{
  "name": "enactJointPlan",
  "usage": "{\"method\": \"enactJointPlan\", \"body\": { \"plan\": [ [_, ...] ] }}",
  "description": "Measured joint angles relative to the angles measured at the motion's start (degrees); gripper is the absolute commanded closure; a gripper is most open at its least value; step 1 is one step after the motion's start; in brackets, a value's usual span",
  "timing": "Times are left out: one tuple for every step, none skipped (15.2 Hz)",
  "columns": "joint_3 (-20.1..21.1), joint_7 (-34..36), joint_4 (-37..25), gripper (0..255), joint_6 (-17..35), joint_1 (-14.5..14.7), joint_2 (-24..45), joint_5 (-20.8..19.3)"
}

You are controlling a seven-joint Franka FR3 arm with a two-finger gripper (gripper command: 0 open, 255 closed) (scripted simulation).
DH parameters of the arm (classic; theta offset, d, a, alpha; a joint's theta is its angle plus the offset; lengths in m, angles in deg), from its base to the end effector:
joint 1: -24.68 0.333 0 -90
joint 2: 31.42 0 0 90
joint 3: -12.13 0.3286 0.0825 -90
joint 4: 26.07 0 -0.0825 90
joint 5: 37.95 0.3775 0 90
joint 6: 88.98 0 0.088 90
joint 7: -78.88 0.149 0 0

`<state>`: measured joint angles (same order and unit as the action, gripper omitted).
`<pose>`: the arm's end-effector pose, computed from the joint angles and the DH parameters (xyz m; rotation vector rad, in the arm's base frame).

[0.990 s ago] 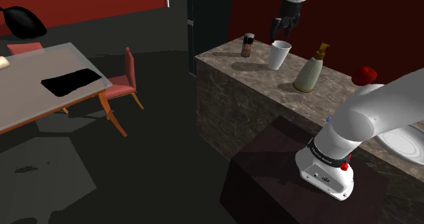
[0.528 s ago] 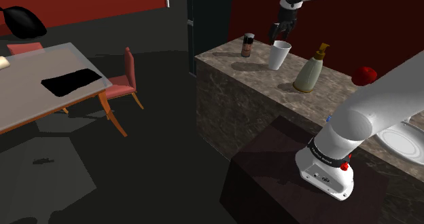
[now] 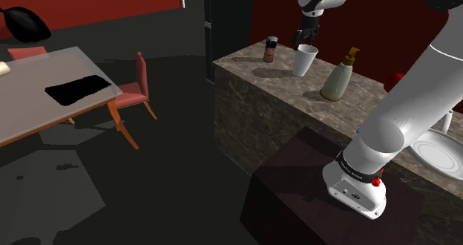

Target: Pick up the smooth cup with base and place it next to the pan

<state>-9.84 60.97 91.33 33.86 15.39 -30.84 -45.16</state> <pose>0.4725 -0.2978 0.4165 2.9929 -0.2536 0.0464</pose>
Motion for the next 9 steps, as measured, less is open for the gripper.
{"method": "enactJointPlan", "body": {
  "plan": [
    [-0.44,-1.17,-2.05,0,0.24,-0.47,2.47,0.91],
    [-0.73,-2.00,-3.22,0,0.91,-0.91,4.52,1.62],
    [-1.07,-3.00,-4.09,0,1.65,-1.50,6.30,2.25],
    [-1.15,-3.56,-5.25,0,1.99,-1.83,7.94,2.90],
    [-1.13,-3.74,-5.60,0,2.39,-1.95,8.77,3.19],
    [-1.16,-3.95,-5.29,0,3.16,-2.11,9.28,3.39],
    [-1.15,-4.09,-5.29,0,3.69,-2.22,9.84,3.62],
    [-1.15,-4.24,-4.97,0,4.47,-2.34,10.32,3.81],
    [-1.12,-4.42,-5.03,0,4.97,-2.47,10.90,4.06]
  ]
}}
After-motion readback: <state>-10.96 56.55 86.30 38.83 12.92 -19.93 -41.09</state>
